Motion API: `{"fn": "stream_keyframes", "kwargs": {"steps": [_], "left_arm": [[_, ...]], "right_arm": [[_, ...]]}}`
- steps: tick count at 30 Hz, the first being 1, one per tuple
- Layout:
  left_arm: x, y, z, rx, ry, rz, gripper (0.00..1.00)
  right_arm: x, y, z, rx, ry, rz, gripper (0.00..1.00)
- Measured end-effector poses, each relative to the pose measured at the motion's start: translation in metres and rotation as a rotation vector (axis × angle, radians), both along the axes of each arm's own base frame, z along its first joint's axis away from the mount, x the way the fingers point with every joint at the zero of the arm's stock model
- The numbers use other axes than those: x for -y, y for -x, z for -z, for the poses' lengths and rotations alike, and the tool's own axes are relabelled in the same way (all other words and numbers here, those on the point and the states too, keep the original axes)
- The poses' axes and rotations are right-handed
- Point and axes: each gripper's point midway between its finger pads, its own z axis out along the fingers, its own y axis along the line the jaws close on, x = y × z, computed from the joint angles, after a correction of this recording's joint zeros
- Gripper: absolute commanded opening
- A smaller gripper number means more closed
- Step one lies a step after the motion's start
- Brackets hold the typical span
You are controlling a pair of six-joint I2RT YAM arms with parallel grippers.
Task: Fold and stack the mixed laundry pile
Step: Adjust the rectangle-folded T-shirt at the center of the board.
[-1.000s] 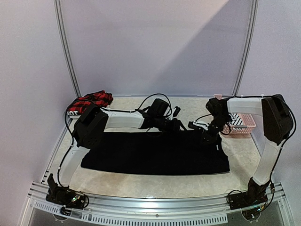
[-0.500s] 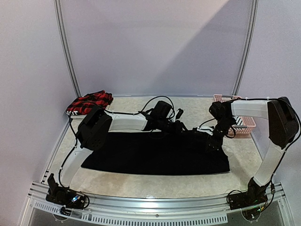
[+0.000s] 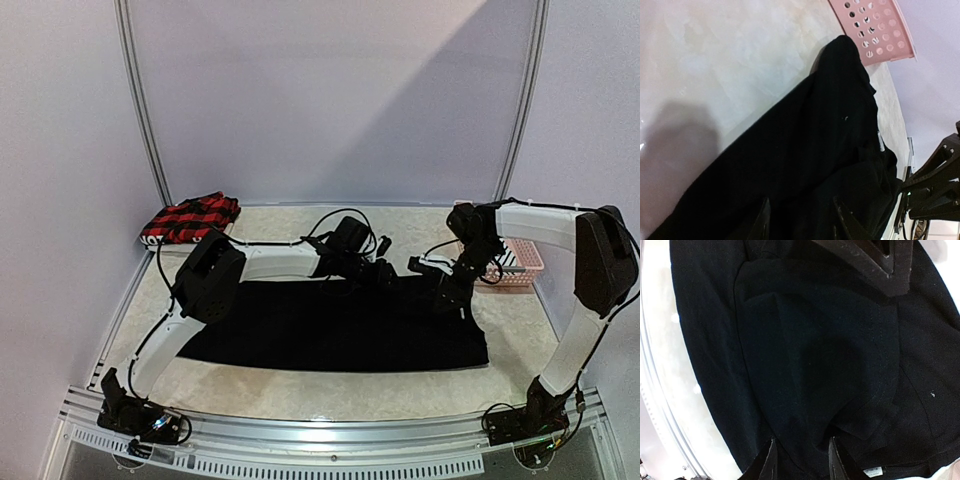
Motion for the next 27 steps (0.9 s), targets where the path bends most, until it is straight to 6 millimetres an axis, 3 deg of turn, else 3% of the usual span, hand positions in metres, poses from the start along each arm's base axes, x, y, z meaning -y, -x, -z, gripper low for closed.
{"fn": "stream_keyframes", "kwargs": {"steps": [2,7,13,22,27], "left_arm": [[0.000,0.000,-0.001,-0.001,-0.005,0.000,0.43],[-0.001,0.001,0.001,-0.004,-0.014,-0.001,0.31],[0.001,0.003,0.003,-0.011,-0.017,0.013,0.28],[0.003,0.011,0.008,-0.006,-0.043,0.034,0.00],[0.002,0.009,0.010,0.002,-0.036,0.016,0.00]], "right_arm": [[0.000,-0.001,-0.001,0.001,-0.001,0.002,0.35],[-0.001,-0.001,-0.001,0.000,-0.004,0.005,0.35],[-0.001,-0.001,-0.001,0.000,-0.004,0.005,0.35],[-0.002,-0.001,-0.002,-0.003,-0.011,0.008,0.35],[-0.002,-0.001,-0.002,-0.003,-0.011,0.009,0.36]]}}
